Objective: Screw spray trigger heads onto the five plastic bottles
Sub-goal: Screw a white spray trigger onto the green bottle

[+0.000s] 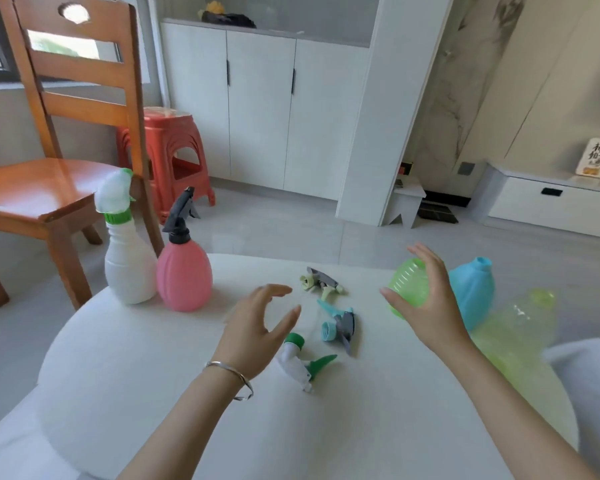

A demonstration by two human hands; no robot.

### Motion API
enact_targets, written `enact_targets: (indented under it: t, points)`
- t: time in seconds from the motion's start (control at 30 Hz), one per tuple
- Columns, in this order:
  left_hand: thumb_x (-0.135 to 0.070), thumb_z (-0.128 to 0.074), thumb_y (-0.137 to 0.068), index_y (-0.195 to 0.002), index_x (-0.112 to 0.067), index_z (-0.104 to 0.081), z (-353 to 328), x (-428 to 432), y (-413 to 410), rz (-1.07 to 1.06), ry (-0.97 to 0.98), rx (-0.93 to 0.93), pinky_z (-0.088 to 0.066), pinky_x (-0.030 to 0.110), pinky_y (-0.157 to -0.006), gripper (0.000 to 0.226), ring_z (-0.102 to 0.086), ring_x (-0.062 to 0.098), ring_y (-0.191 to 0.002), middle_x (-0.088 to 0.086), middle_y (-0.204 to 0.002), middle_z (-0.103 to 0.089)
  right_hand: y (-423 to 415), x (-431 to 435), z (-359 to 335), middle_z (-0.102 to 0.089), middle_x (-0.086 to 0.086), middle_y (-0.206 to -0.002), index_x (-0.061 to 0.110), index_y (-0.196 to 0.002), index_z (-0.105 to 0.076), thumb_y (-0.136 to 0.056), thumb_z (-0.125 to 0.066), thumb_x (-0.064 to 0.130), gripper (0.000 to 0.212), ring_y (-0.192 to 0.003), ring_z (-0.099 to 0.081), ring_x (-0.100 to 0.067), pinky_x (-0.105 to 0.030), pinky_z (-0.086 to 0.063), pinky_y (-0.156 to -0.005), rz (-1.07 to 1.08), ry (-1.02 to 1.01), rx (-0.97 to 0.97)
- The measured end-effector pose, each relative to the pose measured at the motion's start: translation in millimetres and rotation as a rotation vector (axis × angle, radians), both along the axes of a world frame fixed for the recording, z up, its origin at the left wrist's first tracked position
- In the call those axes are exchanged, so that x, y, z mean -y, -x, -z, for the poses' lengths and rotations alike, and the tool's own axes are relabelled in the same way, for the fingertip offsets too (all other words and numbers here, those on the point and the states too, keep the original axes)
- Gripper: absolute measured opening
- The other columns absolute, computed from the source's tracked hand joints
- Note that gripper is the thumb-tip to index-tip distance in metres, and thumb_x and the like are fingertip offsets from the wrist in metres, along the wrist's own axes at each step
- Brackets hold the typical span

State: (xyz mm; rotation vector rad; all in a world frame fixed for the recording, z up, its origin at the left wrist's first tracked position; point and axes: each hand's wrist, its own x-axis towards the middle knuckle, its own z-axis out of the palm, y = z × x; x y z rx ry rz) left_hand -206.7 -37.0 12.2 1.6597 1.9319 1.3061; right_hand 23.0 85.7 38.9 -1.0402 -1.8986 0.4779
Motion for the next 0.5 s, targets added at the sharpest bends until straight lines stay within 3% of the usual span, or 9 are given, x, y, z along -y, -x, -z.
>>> enact_targets:
  t: [0.1,0.23,0.5]
  points:
    - [-0.042,-0.057,-0.087,-0.116,-0.027,-0.056,3,-12,-17,0.006,0.004,-0.035,-0.037,0.02,-0.093,0.034,-0.05,0.004,-0.111,-0.014,-0.117,-0.058,-20,-12,15,-0.029,-0.009,-0.152,0.011,-0.139,-0.033,-0.074,-0.077,0.014,0.079,-0.138,-0.023,-0.009,-0.001,-0.01,-0.104,0.088,0.048,-0.051]
    - [-0.045,-0.054,-0.088,-0.117,-0.028,-0.055,5,-24,-25,-0.019,0.01,-0.053,-0.033,0.019,-0.092,0.034,-0.048,0.004,-0.111,-0.016,-0.116,-0.056,-27,-31,20,-0.018,-0.004,-0.156,0.014,-0.147,-0.016,-0.078,-0.073,0.022,0.09,-0.144,-0.015,-0.015,-0.015,-0.01,-0.107,0.129,0.19,-0.075]
    - [-0.041,-0.055,-0.087,-0.111,-0.034,-0.054,12,-32,-35,-0.022,0.014,-0.037,-0.034,0.021,-0.092,0.026,-0.049,0.005,-0.109,-0.018,-0.112,-0.056,-21,-64,26,-0.023,-0.004,-0.155,0.014,-0.148,-0.016,-0.081,-0.07,0.02,0.086,-0.142,-0.022,-0.018,-0.022,-0.016,-0.108,0.164,0.326,-0.196]
